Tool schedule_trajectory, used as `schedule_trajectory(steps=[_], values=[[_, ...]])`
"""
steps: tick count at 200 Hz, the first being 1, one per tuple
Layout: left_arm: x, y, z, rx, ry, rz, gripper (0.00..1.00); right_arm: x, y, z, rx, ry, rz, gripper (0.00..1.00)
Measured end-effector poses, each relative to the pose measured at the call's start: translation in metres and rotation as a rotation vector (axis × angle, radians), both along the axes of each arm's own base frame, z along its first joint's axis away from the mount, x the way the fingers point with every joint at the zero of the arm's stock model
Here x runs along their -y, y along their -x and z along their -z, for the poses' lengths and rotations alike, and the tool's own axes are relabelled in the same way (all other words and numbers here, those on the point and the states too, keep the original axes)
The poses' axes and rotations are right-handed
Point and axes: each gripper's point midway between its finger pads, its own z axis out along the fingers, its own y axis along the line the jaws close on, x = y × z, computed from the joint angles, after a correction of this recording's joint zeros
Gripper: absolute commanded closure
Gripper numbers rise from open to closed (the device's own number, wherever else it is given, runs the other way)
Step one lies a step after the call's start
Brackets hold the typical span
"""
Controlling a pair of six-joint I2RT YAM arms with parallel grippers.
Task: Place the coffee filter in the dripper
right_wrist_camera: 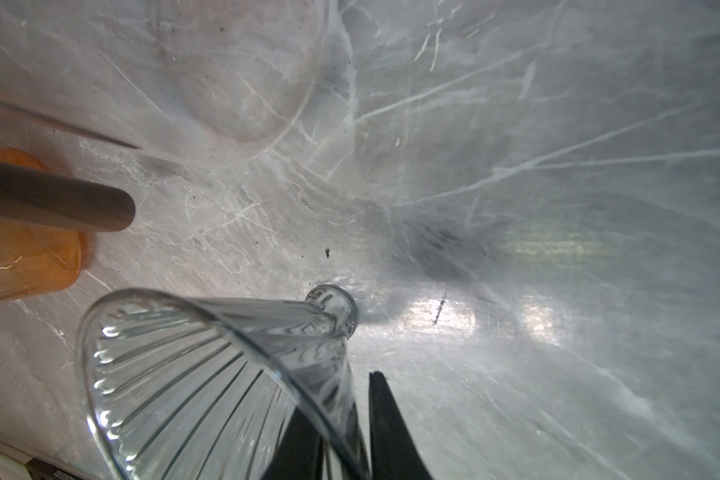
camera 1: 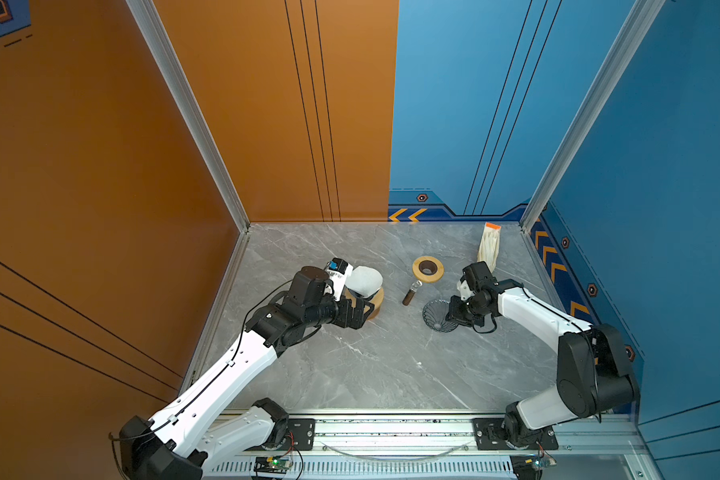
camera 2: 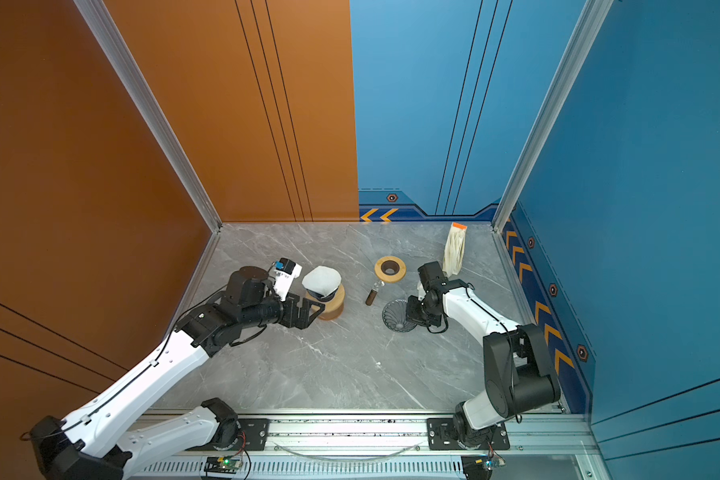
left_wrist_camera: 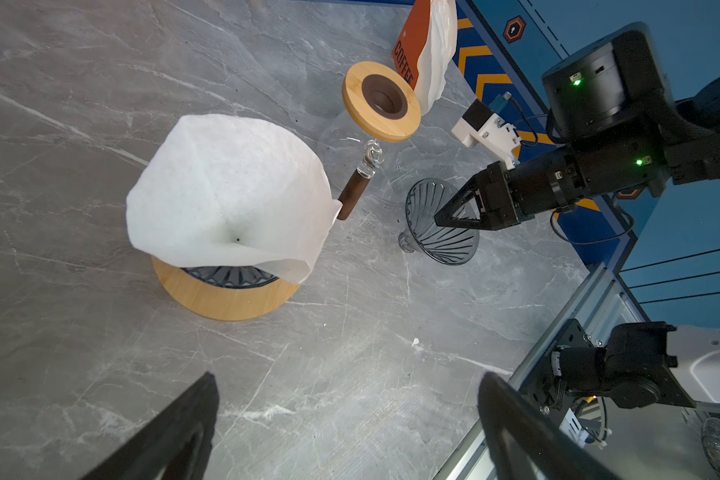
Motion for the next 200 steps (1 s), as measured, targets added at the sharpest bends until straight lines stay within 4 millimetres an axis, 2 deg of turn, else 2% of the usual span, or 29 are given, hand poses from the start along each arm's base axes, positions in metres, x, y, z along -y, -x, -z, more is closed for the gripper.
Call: schedule_trajectory(steps=[44,106,165,200], values=[[0.005,0.001,0.007,-0.023,-0.009,0.011,0.02,0.001,0.003,0.003,-0.010,0.001,0.000,0.90],[0.007,0.002,0.008,-0.026,-0.010,0.015,0.02,-0.002,0.002,-0.005,0.018,-0.020,-0.005,0.94],[0.019,0.001,-0.003,-0.010,0.006,0.037,0.02,-0.001,0.003,-0.031,0.080,-0.044,-0.007,0.96],[0.029,-0.002,-0.024,0.032,0.034,0.054,0.02,0.000,0.002,-0.065,0.148,-0.060,-0.017,0.95]])
